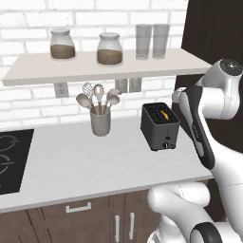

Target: Start the toaster. Once the lever pops up, take the bread to the plate on the dining counter.

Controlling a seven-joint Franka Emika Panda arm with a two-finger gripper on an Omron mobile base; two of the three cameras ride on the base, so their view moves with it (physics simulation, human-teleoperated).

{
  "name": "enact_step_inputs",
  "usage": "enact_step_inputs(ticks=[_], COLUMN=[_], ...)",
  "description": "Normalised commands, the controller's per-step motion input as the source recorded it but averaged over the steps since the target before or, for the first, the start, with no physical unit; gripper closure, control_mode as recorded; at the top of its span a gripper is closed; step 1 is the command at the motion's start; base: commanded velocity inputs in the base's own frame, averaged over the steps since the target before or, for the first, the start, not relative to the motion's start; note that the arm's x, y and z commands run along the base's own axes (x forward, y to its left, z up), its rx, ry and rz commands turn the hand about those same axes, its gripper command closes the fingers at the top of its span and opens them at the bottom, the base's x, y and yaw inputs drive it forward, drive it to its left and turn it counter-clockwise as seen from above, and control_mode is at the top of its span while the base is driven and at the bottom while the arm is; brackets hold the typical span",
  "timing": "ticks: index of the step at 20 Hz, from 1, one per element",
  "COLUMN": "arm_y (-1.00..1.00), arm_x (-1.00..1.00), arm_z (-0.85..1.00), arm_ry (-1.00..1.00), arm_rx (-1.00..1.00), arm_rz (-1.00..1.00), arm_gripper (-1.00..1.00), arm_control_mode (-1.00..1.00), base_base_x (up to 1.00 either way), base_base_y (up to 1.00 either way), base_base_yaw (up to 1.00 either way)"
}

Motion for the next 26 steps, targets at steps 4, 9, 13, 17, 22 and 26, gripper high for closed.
enact_step_inputs(ticks=[4, 9, 13, 17, 22, 26], arm_y=[0.00, 0.00, 0.00, 0.00, 0.00, 0.00], arm_x=[0.00, 0.00, 0.00, 0.00, 0.00, 0.00], arm_z=[0.00, 0.00, 0.00, 0.00, 0.00, 0.00], arm_ry=[0.00, 0.00, 0.00, 0.00, 0.00, 0.00], arm_rx=[0.00, 0.00, 0.00, 0.00, 0.00, 0.00], arm_rz=[0.00, 0.00, 0.00, 0.00, 0.00, 0.00], arm_gripper=[-1.00, -1.00, -1.00, -1.00, -1.00, -1.00], arm_control_mode=[-1.00, -1.00, -1.00, -1.00, -1.00, -1.00], base_base_x=[0.00, 0.00, 0.00, 0.00, 0.00, 0.00], base_base_y=[0.00, 0.00, 0.00, 0.00, 0.00, 0.00], base_base_yaw=[0.00, 0.00, 0.00, 0.00, 0.00, 0.00])
